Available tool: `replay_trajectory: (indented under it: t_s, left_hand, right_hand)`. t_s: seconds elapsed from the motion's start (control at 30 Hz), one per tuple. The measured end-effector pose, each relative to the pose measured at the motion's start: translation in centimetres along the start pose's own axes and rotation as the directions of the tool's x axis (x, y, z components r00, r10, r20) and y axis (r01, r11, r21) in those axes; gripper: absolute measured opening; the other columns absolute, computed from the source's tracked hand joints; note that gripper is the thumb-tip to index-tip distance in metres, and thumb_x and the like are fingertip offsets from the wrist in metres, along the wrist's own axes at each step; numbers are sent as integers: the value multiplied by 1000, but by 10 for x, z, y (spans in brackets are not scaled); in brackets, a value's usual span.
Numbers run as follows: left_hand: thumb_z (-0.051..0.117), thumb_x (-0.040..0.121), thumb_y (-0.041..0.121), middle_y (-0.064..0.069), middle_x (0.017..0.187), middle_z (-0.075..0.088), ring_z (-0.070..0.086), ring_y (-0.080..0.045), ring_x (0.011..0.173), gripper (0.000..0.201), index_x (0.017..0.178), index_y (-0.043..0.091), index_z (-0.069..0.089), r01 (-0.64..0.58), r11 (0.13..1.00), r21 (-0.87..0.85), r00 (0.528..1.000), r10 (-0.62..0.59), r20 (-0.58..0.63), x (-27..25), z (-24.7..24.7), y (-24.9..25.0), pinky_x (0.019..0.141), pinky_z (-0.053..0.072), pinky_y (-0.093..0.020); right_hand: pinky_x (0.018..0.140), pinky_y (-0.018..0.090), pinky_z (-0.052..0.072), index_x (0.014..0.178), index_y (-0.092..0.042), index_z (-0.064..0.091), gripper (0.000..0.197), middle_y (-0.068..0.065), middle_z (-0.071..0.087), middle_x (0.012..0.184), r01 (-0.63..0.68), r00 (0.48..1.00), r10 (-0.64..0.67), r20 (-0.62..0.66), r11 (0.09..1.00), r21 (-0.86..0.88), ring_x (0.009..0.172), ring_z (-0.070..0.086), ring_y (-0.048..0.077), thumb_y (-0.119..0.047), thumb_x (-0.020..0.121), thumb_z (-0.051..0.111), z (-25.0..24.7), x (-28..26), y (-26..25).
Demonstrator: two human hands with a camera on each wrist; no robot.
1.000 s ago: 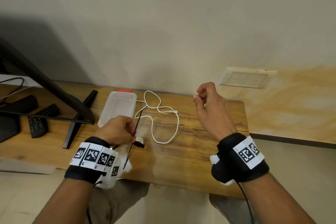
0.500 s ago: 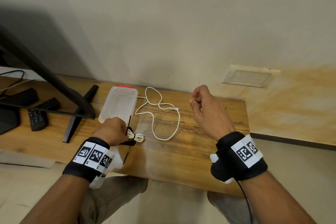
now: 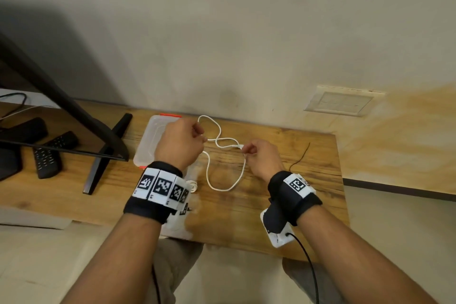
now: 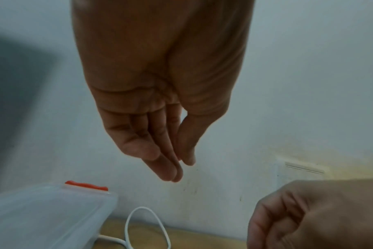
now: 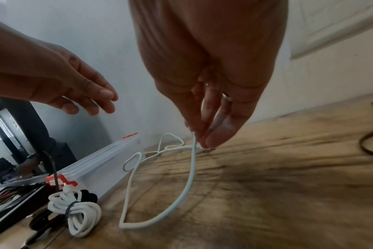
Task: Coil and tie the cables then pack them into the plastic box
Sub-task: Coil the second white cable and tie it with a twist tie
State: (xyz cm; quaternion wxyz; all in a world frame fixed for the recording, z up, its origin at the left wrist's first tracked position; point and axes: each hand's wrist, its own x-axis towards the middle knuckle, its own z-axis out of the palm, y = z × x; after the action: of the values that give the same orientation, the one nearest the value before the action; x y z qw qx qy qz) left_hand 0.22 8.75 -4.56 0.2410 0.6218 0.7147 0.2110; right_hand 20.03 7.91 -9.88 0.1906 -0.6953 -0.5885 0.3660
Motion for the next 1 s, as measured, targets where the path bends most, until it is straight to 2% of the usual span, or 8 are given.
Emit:
replay_trajectory:
  t_s: [0.1,0.2,0.33,0.5,0.63,0.7,0.87,1.0]
  left_hand:
    - [71,86,16,4,81,68,65,-18,84,8,88,23,67,-31,999,-18,999,32,26,6,8,5,79,53,-35]
    - [68,86,12,3,85,69,65,-18,86,18,82,29,62,-41,999,-10,998,41,46,8,12,10,79,54,-36]
    - [64,88,9,-2,93,69,65,-22,93,19,86,28,60,7,1000,19,995,-9,100,11,21,9,84,55,-40]
    - [66,92,32,-14,95,72,73,-26,84,33,108,2,61,240,971,24,927,-236,291,23,46,-1,85,58,-39]
    - [62,93,43,-15,72,74,72,-23,56,46,102,-2,62,365,927,-83,887,-320,332,23,71,3,65,61,-33]
    - [62,92,45,-16,66,74,73,-29,60,47,97,-2,65,437,888,-144,869,-375,321,24,80,0,68,62,-36]
    - [57,85,15,-12,67,71,72,-31,71,20,82,-1,70,475,820,-321,877,-413,243,33,81,-3,74,62,-41]
    - [59,77,24,-9,75,76,75,-24,77,24,68,6,74,406,675,-616,912,-344,224,34,70,18,70,57,-32]
  right_hand:
    - [70,24,51,88,-23,68,12,-9,64,75,3,998,4,-70,995,103,72,60,6,-12,89,69,-6,2,-3]
    - [70,26,48,102,-24,65,16,-11,63,80,-68,997,63,41,990,123,78,61,9,-25,88,74,-8,1,-5]
    - [60,18,46,100,-22,71,16,-2,71,92,-132,989,114,96,968,212,88,66,15,-12,88,75,4,4,-1]
    - [81,41,61,84,-22,66,20,5,76,85,-136,990,143,4,932,336,86,73,20,-6,83,77,-8,5,-7]
    - [74,36,57,94,-26,63,14,-3,71,91,-146,989,138,50,958,246,85,68,18,-24,86,75,-4,-1,-4]
    - [69,27,50,100,-28,64,16,-4,71,95,-117,990,101,99,977,176,83,65,15,-24,88,73,3,-5,-2]
    - [88,34,56,96,-24,78,23,-5,74,99,57,995,-49,92,995,-83,92,67,15,-5,91,64,7,-16,2]
    - [83,31,56,98,-20,78,20,-3,72,100,76,986,-49,160,982,-170,90,66,16,-8,91,64,-13,-19,-1]
